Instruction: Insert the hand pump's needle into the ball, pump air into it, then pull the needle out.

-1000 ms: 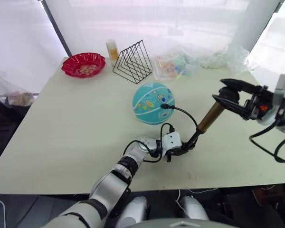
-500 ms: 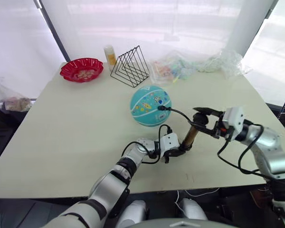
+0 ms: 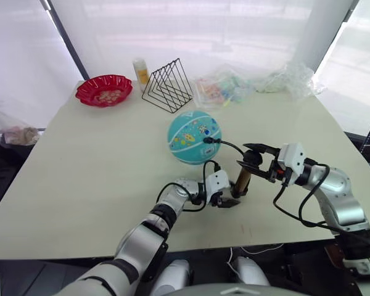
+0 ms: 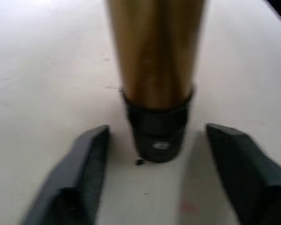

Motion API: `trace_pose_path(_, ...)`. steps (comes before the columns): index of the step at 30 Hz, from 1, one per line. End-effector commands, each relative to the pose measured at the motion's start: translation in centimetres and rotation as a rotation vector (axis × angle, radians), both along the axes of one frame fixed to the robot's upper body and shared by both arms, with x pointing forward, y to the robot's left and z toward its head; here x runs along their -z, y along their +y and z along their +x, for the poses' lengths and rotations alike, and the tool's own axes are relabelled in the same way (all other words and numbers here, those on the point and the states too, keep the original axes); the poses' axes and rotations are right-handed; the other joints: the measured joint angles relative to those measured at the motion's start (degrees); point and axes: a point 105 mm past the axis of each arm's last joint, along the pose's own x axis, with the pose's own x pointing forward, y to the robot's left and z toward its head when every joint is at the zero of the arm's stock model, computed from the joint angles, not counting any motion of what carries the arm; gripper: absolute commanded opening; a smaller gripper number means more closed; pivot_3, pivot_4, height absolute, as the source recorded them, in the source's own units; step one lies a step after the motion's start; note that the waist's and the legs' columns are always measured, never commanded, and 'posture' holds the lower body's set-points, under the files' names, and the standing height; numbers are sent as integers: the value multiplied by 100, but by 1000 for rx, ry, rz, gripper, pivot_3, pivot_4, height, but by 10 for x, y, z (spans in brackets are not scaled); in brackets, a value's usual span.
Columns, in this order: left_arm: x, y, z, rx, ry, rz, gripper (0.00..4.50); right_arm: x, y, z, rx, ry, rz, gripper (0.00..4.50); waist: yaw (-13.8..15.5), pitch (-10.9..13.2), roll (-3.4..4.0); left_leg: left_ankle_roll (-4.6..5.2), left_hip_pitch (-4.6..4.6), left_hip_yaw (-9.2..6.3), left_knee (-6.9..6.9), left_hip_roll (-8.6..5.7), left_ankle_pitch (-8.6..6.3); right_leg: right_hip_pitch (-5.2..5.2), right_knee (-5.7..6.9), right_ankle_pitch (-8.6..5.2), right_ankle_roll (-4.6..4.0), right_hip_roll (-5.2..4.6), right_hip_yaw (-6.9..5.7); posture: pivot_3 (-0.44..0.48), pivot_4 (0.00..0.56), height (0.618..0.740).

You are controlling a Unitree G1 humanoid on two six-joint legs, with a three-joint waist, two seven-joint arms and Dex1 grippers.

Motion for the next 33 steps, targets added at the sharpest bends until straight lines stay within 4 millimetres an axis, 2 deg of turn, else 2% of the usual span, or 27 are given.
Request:
trace_pose_path(1,26,20,-13,-29,101,61,4500,46,-4,-8,10,185,-95,1908,2,16,2,-1,0,0,0,0,0,0,0,0,0,-1,0,0,150,740)
trace_pose_path(4,14,21,-10,-2,57,13,4500,43,-5,-8,16,175,-88,1908,-23,43,4,-1,-4,-2,1,2,-1,-5,4,0,0,2,-1,0,150,740)
trace_pose_path(8,-6,27,-12,28,1,-82,4500,39,-5,-9,23,164,-79,1908,-42,61,37,12,-52,-1,-2,9,7,-69,6,-3,-8,19,10,0,150,740)
trace_pose_path(13,-25,35,-19,47,-31,-177,4500,35,-6,-8,35,153,-66,1908,-13,79,46,-20,-93,6,4,7,23,-119,6,20,-49,23,29,0,150,740)
trace_pose_path(17,-54,59,-21,46,-68,-251,4500,30,-8,-9,39,138,-58,1908,-3,140,53,5,-99,9,5,3,8,-123,6,20,-48,17,32,0,150,740)
trace_pose_path(25,-88,93,-39,68,-82,-292,4500,17,-11,-8,60,107,-40,1907,-2,178,77,-9,-108,5,7,1,16,-128,6,20,-49,16,31,0,150,740)
trace_pose_path(28,-98,113,-48,65,-102,-276,4500,5,-15,-8,57,65,-58,1908,-6,200,84,-12,-115,5,7,2,17,-131,5,21,-52,17,31,0,150,740)
trace_pose_path(30,-115,130,-51,30,-128,-290,4500,-9,-20,-9,62,17,-72,1908,-3,209,88,-13,-127,5,7,3,17,-140,5,21,-55,17,31,0,150,740)
trace_pose_path(33,-131,139,-56,6,-148,-310,4500,-18,-26,-10,71,-19,-95,1908,42,223,95,-15,-195,3,27,0,19,-207,10,36,-73,15,26,0,150,740)
